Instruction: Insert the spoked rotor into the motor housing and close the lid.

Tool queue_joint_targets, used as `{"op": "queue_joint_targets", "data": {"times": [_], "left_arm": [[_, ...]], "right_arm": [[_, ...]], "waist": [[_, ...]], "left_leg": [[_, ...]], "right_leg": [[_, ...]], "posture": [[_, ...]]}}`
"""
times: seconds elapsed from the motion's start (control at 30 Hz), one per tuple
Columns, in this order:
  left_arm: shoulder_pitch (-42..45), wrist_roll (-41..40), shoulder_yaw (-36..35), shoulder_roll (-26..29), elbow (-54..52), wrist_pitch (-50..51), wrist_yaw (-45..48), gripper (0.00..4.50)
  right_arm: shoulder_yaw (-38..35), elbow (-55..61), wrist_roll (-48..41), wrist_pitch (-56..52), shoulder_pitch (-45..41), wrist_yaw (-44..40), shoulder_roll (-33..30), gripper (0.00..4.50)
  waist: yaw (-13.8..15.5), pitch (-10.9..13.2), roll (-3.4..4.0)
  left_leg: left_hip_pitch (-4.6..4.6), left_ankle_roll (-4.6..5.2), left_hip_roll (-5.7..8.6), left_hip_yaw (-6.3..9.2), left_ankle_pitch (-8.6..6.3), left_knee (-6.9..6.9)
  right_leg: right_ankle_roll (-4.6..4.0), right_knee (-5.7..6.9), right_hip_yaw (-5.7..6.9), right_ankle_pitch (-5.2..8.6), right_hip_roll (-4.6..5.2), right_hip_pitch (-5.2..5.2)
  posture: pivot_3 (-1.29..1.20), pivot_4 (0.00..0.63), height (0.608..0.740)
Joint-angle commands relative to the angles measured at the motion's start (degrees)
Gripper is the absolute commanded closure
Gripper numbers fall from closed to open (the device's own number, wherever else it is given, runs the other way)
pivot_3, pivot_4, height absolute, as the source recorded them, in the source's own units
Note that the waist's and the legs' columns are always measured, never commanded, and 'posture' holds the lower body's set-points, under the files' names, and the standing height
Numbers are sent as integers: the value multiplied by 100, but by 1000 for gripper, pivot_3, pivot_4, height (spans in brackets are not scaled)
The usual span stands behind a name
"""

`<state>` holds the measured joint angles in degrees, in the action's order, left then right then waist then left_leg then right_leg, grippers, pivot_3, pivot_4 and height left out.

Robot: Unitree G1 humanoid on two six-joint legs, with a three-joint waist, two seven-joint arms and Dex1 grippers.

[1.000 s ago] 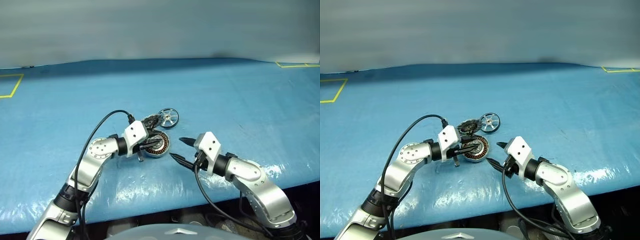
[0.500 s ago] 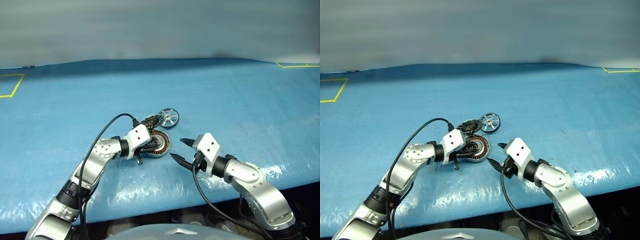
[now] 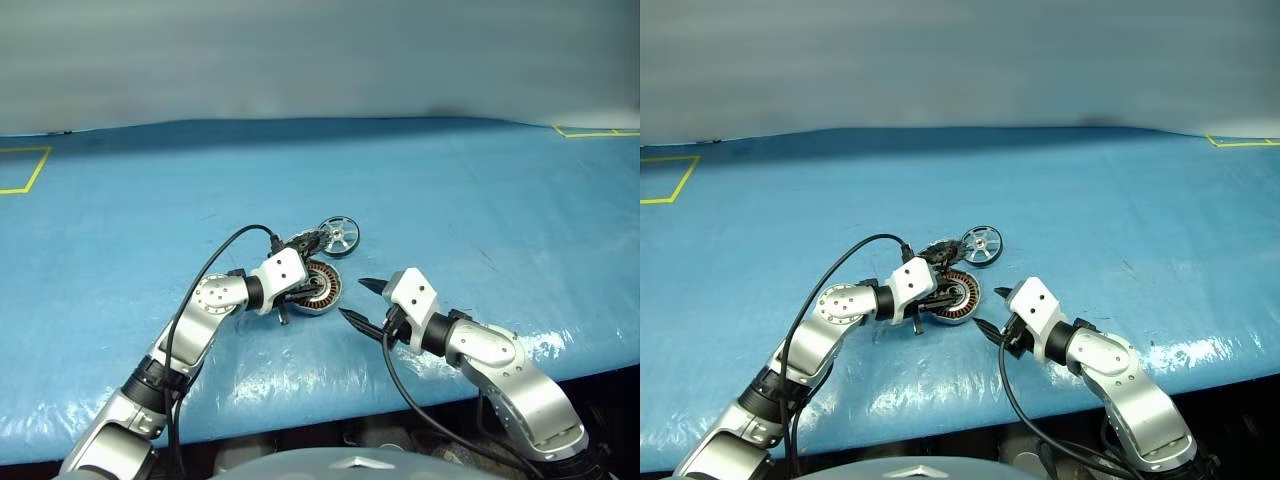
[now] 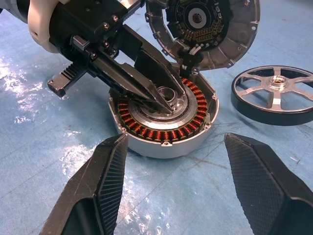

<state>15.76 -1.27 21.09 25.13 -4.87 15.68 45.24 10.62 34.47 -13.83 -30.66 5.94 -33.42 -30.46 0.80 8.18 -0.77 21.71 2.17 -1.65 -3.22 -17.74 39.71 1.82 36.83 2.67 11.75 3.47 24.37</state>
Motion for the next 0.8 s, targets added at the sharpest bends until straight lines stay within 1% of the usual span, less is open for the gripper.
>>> {"op": "queue_joint_targets", "data": {"times": [0.03, 0.3, 0.57, 0.63, 0.7, 0.8], "left_arm": [[-38, -26, 56, 112, -41, -2, 249, 3835], [-179, -26, 1, 180, -89, 59, 298, 3835], [-149, 146, 58, 103, 88, 42, 168, 3835], [-167, 155, 103, 168, 107, -115, 263, 3835], [-200, 71, 96, 186, 86, -128, 349, 3100], [-224, 90, -47, 108, 64, 63, 105, 2199]], "right_arm": [[-45, 129, 14, 60, -53, 14, -17, 1217], [-8, 81, 54, 67, -70, 14, -10, 1217], [4, 19, 107, 61, -123, -1, -24, 1217], [2, 17, 106, 53, -128, -5, -18, 1217], [5, 11, 122, 46, -128, 1, -14, 1217], [10, 20, 133, 39, -115, 1, -9, 1217]], "waist": [[-1, 0, 0], [-2, 0, 0], [-2, -2, 0], [-1, -2, 1], [-2, -2, 1], [-1, -2, 1]], "left_leg": [[0, 0, 0, 0, 0, 0], [0, 0, -1, 0, 0, 0], [-3, 1, 0, 0, 0, 1], [-4, 1, 0, 0, 0, 2], [-4, 0, -1, 0, 0, 2], [-4, 2, -1, 0, -1, 2]], "right_leg": [[0, 0, 0, 0, 0, 0], [0, 0, 0, 0, 0, 0], [0, 0, 0, 0, 0, -3], [0, 1, 0, 0, 0, -5], [0, 1, 0, 0, 0, -5], [-1, 1, 0, 0, 0, -5]], "posture": [[0, 150, 740], [0, 150, 740], [0, 150, 740], [0, 150, 740], [0, 150, 740], [0, 150, 740]]}}
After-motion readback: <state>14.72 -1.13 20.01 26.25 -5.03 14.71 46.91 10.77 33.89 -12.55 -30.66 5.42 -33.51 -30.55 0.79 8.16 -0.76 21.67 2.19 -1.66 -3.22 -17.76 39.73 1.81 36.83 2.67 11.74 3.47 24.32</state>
